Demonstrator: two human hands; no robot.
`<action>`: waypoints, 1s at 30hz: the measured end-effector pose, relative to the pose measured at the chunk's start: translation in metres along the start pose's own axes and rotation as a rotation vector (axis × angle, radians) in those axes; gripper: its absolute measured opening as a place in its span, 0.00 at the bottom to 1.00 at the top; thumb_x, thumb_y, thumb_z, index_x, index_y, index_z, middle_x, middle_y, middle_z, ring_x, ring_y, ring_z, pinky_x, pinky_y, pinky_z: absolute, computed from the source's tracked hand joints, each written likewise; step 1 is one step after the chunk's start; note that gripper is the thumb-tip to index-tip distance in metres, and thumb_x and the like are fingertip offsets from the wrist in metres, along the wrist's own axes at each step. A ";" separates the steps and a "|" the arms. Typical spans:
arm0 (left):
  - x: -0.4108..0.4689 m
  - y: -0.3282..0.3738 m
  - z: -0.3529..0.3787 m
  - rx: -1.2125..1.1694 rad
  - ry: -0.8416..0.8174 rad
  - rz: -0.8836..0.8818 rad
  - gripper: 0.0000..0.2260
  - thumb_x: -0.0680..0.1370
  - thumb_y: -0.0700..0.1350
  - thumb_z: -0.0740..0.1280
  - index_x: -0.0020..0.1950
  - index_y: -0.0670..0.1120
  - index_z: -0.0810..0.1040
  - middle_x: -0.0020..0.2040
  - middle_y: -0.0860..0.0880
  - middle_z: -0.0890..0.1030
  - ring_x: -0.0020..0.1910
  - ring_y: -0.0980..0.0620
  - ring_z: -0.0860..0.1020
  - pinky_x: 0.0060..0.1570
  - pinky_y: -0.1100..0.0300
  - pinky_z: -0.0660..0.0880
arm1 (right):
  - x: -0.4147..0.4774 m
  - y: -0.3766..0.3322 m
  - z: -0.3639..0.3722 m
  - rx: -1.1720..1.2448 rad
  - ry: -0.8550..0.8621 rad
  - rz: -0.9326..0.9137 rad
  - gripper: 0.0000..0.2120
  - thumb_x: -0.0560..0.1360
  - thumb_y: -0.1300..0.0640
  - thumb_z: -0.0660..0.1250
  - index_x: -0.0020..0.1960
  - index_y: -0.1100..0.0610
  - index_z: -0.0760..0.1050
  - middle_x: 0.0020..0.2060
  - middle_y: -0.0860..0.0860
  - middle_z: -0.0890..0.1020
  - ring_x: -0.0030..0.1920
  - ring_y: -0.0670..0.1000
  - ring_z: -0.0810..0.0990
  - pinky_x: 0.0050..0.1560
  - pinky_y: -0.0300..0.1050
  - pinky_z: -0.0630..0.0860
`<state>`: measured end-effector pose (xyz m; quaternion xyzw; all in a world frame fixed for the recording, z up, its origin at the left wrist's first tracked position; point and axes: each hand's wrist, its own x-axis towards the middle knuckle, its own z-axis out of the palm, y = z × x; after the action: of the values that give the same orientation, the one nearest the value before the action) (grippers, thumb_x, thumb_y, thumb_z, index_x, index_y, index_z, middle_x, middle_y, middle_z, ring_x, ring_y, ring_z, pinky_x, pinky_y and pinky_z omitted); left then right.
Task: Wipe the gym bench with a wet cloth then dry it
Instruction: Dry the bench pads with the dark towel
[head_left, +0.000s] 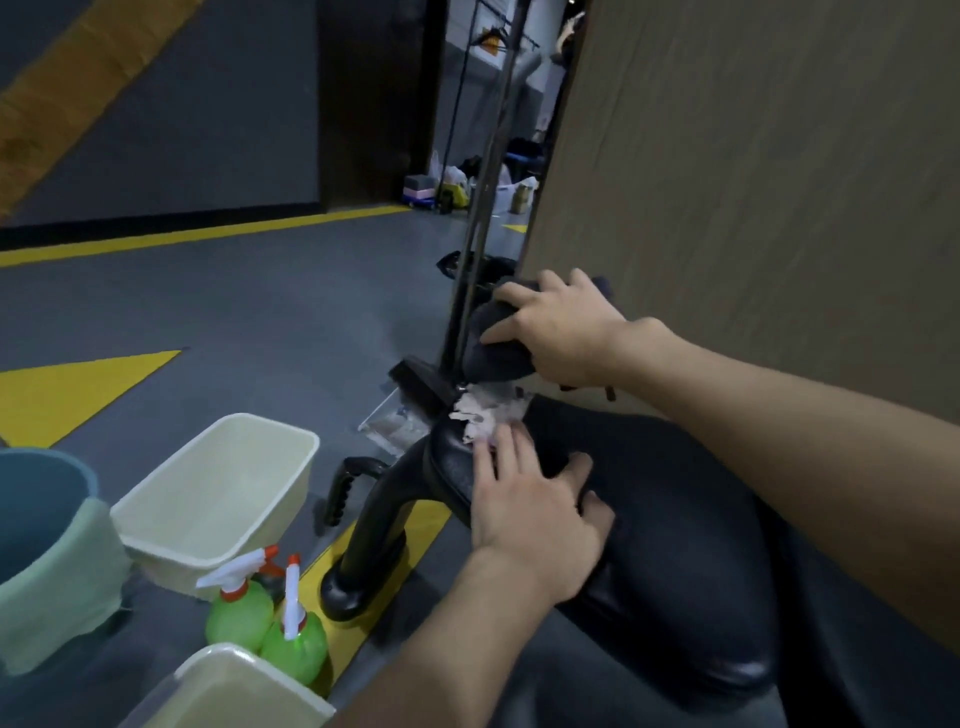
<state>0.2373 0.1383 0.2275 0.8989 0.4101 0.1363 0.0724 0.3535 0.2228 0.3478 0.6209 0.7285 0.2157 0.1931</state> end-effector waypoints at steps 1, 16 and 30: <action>0.000 0.001 -0.002 0.005 -0.026 -0.001 0.23 0.80 0.59 0.50 0.75 0.59 0.61 0.78 0.33 0.52 0.77 0.36 0.46 0.70 0.35 0.39 | -0.028 0.008 -0.002 0.036 -0.024 0.083 0.28 0.76 0.56 0.62 0.70 0.32 0.66 0.68 0.49 0.67 0.61 0.62 0.70 0.57 0.60 0.69; 0.022 0.118 0.019 -0.106 -0.072 0.492 0.18 0.80 0.50 0.53 0.67 0.48 0.71 0.69 0.48 0.71 0.69 0.45 0.66 0.70 0.44 0.59 | -0.321 0.030 0.068 0.777 -0.186 1.029 0.29 0.78 0.33 0.56 0.75 0.42 0.65 0.76 0.47 0.66 0.75 0.51 0.64 0.73 0.56 0.62; 0.016 0.142 0.033 0.102 0.012 0.412 0.20 0.79 0.57 0.47 0.64 0.56 0.72 0.66 0.47 0.67 0.64 0.43 0.65 0.63 0.40 0.60 | -0.309 0.021 0.126 0.557 -0.241 0.882 0.28 0.80 0.38 0.49 0.78 0.35 0.47 0.81 0.51 0.47 0.79 0.60 0.45 0.72 0.68 0.56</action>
<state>0.3595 0.0571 0.2340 0.9653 0.2247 0.1328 -0.0052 0.4875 -0.0703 0.2581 0.9162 0.4007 0.0021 -0.0057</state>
